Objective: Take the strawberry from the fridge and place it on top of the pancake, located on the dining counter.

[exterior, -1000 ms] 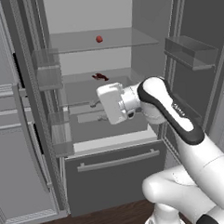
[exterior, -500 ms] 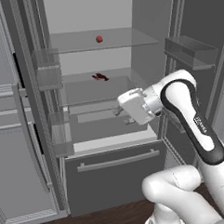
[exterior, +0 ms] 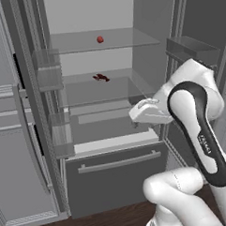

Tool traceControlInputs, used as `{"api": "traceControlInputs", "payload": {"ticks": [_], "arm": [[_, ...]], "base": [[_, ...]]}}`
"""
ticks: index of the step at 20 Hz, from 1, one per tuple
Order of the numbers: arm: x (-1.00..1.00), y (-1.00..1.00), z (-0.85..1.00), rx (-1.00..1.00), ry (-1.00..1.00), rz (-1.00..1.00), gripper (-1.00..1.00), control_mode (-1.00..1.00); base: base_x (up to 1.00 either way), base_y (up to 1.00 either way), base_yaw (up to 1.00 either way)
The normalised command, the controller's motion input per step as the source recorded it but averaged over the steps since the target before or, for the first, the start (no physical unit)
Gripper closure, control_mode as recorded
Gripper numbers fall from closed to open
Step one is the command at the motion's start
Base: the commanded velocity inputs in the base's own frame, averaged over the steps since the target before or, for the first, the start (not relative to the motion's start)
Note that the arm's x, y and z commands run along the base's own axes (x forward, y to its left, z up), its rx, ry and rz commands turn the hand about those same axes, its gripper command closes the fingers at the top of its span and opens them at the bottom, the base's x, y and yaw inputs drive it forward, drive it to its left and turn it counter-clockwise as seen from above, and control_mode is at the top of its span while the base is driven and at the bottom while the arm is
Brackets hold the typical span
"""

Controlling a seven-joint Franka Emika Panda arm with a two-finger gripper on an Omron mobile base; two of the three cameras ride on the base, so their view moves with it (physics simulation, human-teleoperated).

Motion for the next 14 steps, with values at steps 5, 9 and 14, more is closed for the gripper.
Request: {"api": "traceControlInputs", "payload": {"ticks": [5, 9, 14], "arm": [[-0.5, -0.5, -0.21, -0.3, -0.08, -0.11, -1.0, -1.0], [-0.33, -0.16, -0.13, -0.08, -0.04, -0.08, -1.0, -1.0], [-0.02, 0.0, 0.0, -0.01, 0.01, -0.03, -1.0, -1.0]], "base": [[0.0, 0.0, 0.0], [0.0, 0.0, 0.0], [0.0, 0.0, 0.0]]}}
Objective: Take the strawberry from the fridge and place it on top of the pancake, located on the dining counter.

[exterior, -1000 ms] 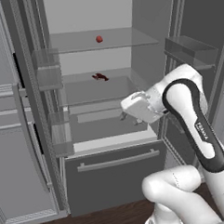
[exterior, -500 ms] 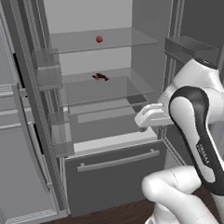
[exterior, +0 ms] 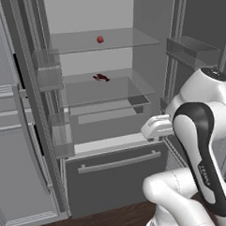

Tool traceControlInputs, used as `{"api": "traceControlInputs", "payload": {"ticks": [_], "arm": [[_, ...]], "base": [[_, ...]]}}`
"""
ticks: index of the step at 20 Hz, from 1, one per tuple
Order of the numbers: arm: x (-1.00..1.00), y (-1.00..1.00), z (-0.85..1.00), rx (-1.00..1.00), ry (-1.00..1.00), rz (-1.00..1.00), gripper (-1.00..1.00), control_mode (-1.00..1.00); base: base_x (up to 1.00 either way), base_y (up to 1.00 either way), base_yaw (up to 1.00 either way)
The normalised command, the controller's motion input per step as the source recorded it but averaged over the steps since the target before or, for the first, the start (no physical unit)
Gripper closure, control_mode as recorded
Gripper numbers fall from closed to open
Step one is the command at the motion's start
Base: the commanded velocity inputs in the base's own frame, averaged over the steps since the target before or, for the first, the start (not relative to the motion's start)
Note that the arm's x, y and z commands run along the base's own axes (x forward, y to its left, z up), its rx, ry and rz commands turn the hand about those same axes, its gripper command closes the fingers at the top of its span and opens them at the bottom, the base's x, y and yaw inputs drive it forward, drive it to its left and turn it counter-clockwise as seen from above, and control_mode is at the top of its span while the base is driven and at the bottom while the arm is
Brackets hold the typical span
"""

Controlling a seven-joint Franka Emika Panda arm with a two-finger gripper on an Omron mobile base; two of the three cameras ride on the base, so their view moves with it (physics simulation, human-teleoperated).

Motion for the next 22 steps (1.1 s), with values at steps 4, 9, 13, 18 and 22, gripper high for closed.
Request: {"api": "traceControlInputs", "payload": {"ticks": [4, 9, 13, 18, 22], "arm": [[0.0, 0.0, 0.0, 0.0, 0.01, 0.0, -1.0, -1.0], [0.0, 0.0, 0.0, 0.0, 0.0, 0.0, -1.0, 1.0], [0.0, 0.0, 0.0, 0.0, 0.0, 0.0, -1.0, 1.0], [0.0, 0.0, 0.0, 0.0, 0.0, 0.0, -1.0, 1.0], [0.0, 0.0, 0.0, 0.0, 0.0, 0.0, -1.0, 1.0]], "base": [[0.0, 0.0, 0.0], [0.07, 0.23, -0.02], [0.33, 0.66, -0.11], [0.48, 0.29, -0.13], [0.75, -0.57, -0.09]]}}
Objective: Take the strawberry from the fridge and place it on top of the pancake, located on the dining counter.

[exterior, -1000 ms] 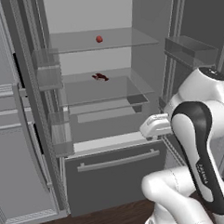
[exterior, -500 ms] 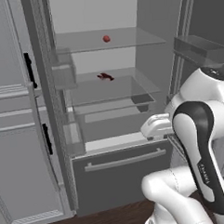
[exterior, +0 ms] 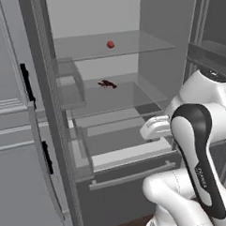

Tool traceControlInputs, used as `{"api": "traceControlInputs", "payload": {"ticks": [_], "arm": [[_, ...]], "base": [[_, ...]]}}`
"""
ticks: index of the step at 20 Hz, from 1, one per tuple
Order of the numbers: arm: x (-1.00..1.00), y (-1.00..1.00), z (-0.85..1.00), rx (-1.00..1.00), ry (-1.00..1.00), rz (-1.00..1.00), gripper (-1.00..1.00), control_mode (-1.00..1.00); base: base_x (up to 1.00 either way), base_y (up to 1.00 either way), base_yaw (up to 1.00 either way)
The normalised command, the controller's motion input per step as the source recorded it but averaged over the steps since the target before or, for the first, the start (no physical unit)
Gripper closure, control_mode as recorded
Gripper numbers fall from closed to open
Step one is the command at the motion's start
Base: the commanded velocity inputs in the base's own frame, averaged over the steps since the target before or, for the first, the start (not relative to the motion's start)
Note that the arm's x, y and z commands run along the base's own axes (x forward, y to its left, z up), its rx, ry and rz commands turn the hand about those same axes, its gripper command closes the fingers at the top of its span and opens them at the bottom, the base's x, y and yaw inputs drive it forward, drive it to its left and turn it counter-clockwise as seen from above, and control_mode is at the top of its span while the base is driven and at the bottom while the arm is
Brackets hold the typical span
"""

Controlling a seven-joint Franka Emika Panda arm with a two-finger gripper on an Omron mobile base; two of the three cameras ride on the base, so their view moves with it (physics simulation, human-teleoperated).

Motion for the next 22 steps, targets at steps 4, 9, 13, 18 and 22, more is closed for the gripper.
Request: {"api": "traceControlInputs", "payload": {"ticks": [4, 9, 13, 18, 22], "arm": [[0.0, 0.0, 0.0, 0.0, 0.0, 0.0, -1.0, 1.0], [0.0, 0.0, 0.0, 0.0, 0.0, 0.0, -1.0, 1.0], [0.0, 0.0, 0.0, 0.0, 0.0, 0.0, -1.0, 1.0], [0.0, 0.0, 0.0, 0.0, 0.0, 0.0, -1.0, 1.0], [0.01, 0.0, 0.22, 0.0, -0.08, 0.01, -1.0, -1.0]], "base": [[0.74, -0.42, -0.01], [0.57, -0.01, 0.02], [0.52, 0.16, 0.09], [0.43, 0.21, 0.11], [0.19, 0.04, 0.07]]}}
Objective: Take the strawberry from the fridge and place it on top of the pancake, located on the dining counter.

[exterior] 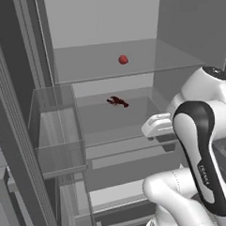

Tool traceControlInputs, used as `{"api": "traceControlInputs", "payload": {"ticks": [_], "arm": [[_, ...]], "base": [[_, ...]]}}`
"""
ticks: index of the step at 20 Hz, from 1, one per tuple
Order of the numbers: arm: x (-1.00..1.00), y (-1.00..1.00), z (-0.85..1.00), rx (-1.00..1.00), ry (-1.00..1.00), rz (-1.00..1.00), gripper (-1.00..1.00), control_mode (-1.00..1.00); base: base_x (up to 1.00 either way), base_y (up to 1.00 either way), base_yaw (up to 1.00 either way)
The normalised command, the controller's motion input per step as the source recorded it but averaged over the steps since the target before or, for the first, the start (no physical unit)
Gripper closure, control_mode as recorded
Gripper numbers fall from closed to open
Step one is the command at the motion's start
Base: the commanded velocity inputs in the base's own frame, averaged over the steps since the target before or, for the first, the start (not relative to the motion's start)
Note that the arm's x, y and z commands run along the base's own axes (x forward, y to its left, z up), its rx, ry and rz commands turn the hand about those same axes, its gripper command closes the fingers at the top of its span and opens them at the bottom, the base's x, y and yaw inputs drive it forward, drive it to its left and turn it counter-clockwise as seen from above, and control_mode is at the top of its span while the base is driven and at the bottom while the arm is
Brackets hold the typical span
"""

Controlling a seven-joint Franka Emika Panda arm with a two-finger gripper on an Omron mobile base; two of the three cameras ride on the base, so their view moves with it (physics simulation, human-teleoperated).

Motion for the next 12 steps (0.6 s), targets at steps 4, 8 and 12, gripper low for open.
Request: {"api": "traceControlInputs", "payload": {"ticks": [4, 8, 12], "arm": [[0.09, -0.02, 0.98, 0.0, -0.25, 0.0, -1.0, -1.0], [0.11, 0.0, 1.0, -0.01, -0.23, 0.0, -1.0, -1.0], [0.27, 0.0, 0.88, -0.03, -0.21, 0.0, -1.0, -1.0]], "base": [[0.0, 0.0, 0.0], [0.0, 0.0, 0.0], [0.0, 0.0, 0.0]]}}
